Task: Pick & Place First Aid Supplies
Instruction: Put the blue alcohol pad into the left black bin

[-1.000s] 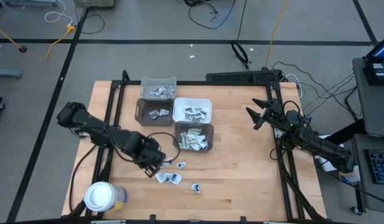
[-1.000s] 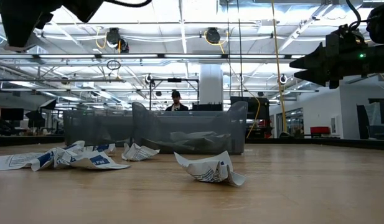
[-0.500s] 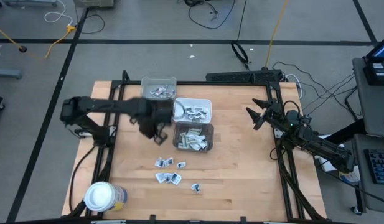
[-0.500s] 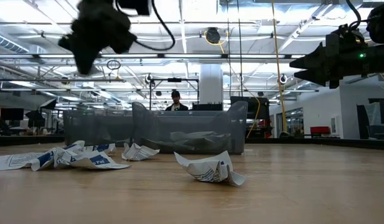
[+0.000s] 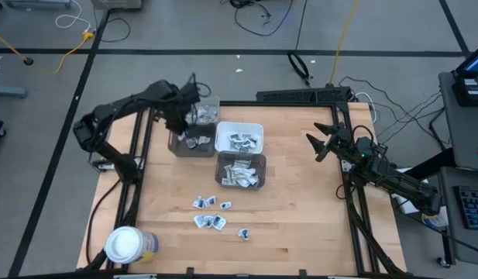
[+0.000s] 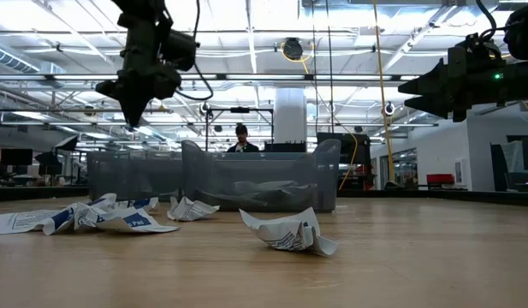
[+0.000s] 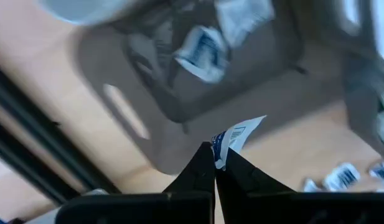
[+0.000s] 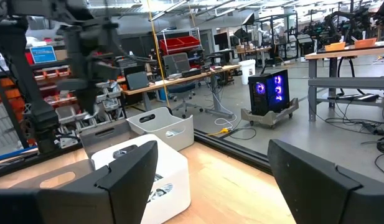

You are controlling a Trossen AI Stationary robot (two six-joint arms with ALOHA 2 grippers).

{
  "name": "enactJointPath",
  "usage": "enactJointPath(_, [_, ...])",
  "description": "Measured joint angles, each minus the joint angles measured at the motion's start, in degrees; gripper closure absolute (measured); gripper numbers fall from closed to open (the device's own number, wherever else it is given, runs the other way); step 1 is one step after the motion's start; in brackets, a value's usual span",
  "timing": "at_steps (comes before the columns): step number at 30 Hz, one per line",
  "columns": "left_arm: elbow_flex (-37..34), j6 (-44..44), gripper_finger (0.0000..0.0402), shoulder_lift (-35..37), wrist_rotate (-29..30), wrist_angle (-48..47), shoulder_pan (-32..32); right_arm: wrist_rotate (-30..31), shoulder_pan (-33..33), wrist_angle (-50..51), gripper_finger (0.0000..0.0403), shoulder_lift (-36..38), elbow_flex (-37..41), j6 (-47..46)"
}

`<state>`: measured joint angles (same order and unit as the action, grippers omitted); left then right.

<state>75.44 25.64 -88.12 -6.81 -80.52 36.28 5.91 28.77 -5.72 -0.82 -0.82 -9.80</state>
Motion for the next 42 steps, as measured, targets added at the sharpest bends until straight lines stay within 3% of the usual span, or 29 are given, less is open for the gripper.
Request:
enactJointPath(7, [0.09,-1.43,0.0401,-5.27,3.94,2.19,2.61,0.02,0.0,0.0,0.0105,-0.01,0.02,0.0])
enactJointPath(13, [0.09,-1.86,0.0401,-11.26,3.88,10.37,1.69,0.01,0.0,0.0,0.0105,-0.02,0.0,0.0])
enactJointPath(24, [0.07,-1.28,0.0391,-18.14,3.87,14.98,-0.84,0.0,0.01,-0.01,0.0105,0.0,0.02,0.0])
enactJointPath(28, [0.07,-0.97,0.0333,-18.1,3.85,15.27,-0.78,0.0,0.0,0.0,0.0105,0.0,0.0,0.0])
enactJointPath(36, [0.07,-1.08,0.0163,-18.01,1.79,15.05,-0.78,0.02,0.01,0.0,0.0105,-0.02,0.01,0.0])
enactJointPath(42, [0.0,0.0,0.0088,-17.24,-0.34,13.73,0.14,0.02,0.0,-0.02,0.0105,-0.02,0.02,0.0])
